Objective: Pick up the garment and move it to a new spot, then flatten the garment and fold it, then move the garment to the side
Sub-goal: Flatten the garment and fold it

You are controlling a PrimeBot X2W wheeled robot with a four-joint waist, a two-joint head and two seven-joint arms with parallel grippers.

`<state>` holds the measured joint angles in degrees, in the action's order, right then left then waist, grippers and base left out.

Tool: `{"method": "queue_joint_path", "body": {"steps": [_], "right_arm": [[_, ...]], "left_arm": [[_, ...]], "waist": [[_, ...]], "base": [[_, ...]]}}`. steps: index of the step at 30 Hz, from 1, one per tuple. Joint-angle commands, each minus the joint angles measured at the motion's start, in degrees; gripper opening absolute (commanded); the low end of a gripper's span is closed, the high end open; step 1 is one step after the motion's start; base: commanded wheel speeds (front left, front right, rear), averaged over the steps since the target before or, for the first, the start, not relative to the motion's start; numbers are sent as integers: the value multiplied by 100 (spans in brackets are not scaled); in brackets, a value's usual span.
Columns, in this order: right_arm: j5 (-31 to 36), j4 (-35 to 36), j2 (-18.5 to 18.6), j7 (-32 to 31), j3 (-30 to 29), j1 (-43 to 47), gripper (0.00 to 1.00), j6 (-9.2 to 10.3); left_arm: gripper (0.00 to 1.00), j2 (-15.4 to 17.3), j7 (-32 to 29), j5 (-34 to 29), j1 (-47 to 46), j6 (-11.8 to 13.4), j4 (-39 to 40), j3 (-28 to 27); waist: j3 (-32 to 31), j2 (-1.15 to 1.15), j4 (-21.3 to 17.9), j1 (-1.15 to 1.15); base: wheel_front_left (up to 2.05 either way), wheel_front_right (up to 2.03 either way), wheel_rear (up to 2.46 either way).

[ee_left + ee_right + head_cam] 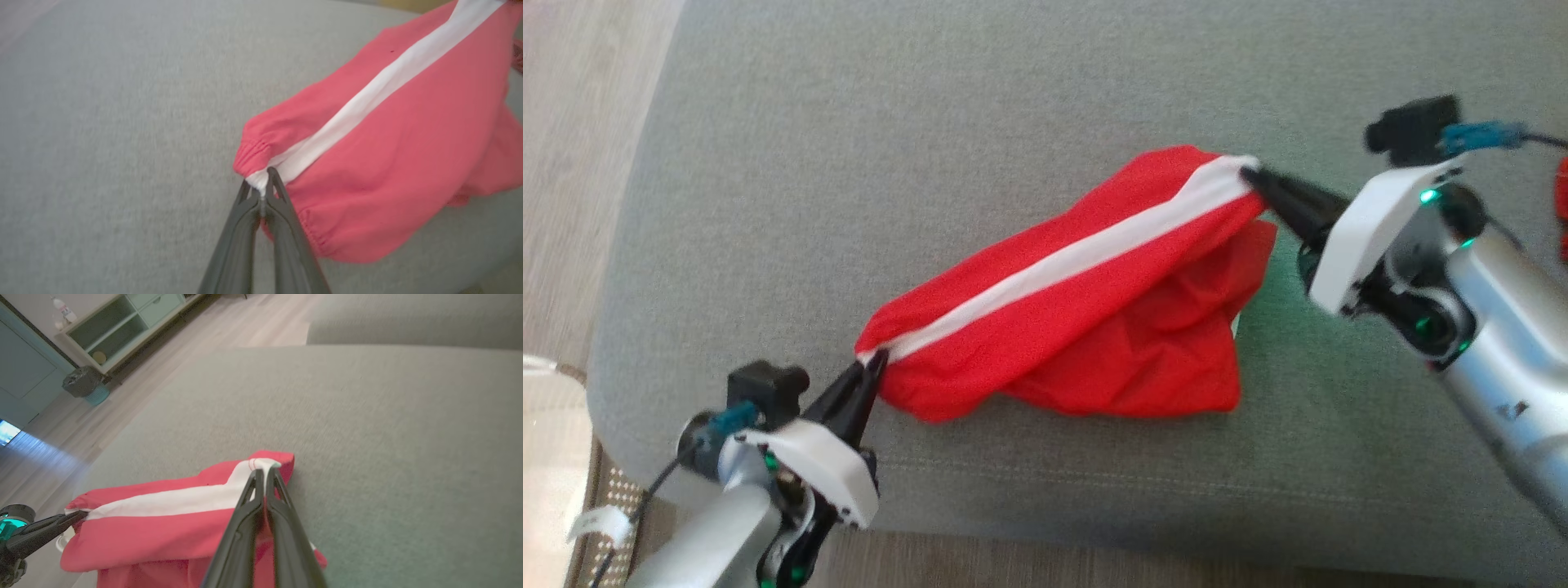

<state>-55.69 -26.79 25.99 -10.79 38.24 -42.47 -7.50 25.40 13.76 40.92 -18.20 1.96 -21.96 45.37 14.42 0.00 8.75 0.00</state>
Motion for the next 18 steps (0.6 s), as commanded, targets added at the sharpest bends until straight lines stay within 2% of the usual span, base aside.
{"method": "queue_joint_path", "body": {"steps": [1, 5, 6, 9, 10, 14, 18], "right_arm": [[-25, 187, 173, 311, -53, -253, 0, 1], [-133, 169, 284, 662, -194, -398, 0, 1], [-247, 143, 343, 816, -317, -546, 0, 1], [-425, 106, 377, 957, -525, -900, 0, 1], [-425, 106, 377, 957, -525, -900, 0, 1], [-309, -121, 325, 1080, -687, -1709, 0, 1], [80, -793, 22, 1412, -898, -2750, 0, 1]], "left_arm": [[0, 185, 104, -69, -391, -32, 340, -432], [0, 260, 118, -149, -728, -130, 683, -801], [0, 324, 121, -195, -1068, -244, 896, -1050], [0, 480, 47, -218, -1757, -453, 1057, -1259], [0, 480, 47, -218, -1757, -453, 1057, -1259], [0, 690, -463, -329, -3011, -723, 951, -1281], [0, 652, -778, -681, -4495, -864, 400, -1096]], "waist": [[-141, 0, -114, 0], [-264, 0, -272, 0], [-319, 0, -412, 0], [-308, 0, -674, 0], [-308, 0, -674, 0], [-12, 0, -1052, 0], [467, 0, -1389, 0]], "base": [[0, 0, 0], [0, 0, 0], [0, 0, 0], [0, 0, 0], [0, 0, 0], [0, 0, 0], [0, 0, 0]]}}
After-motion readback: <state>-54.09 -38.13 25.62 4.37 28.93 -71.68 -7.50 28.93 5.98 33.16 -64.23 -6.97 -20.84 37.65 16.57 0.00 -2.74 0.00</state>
